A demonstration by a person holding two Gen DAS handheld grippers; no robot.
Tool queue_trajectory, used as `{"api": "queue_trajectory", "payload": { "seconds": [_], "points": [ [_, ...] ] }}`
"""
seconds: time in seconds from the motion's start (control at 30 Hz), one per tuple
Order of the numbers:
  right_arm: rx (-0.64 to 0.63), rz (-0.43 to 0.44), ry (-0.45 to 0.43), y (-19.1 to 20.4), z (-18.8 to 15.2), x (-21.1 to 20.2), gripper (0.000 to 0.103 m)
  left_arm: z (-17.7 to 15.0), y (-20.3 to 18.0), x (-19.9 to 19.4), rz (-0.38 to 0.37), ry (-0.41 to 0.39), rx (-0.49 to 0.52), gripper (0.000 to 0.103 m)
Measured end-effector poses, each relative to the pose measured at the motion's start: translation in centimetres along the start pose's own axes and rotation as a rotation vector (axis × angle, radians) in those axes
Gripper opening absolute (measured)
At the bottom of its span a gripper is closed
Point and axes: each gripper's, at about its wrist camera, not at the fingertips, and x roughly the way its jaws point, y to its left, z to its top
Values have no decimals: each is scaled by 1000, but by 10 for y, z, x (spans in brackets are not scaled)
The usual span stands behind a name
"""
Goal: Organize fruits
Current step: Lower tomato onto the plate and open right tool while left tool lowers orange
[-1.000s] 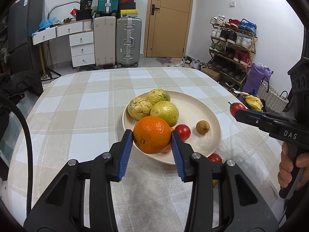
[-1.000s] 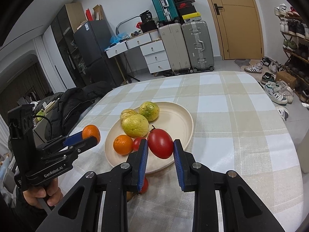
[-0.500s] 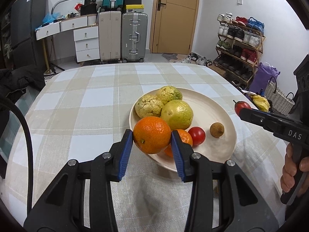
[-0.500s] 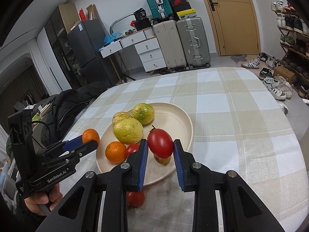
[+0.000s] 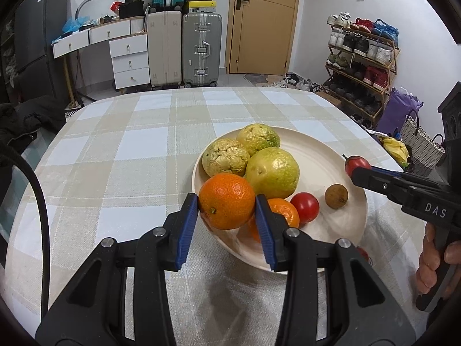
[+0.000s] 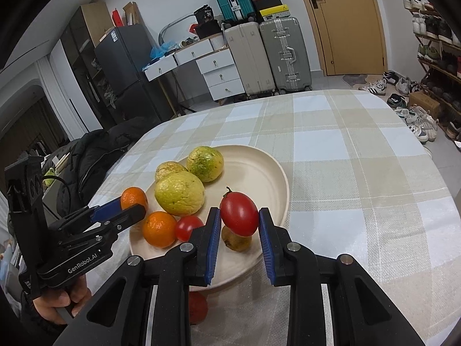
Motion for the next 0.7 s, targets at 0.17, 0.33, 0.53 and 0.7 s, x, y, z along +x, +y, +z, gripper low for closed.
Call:
{"api": "queue_trajectory", "payload": {
  "seconds": [0.17, 0.33, 0.53, 0.7],
  "points": [
    [9, -10, 2, -5, 1, 7, 27, 1, 0, 2, 2, 1, 1, 37],
    [15, -11, 10, -6, 0, 9, 27, 1, 0, 2, 2, 1, 2, 37],
    [17, -18, 15, -8, 1, 11, 27, 3, 3, 9, 4, 5, 1, 38],
    [10, -37, 4, -7, 1, 9, 32, 2, 2, 10, 3, 5, 4, 38]
  ]
}}
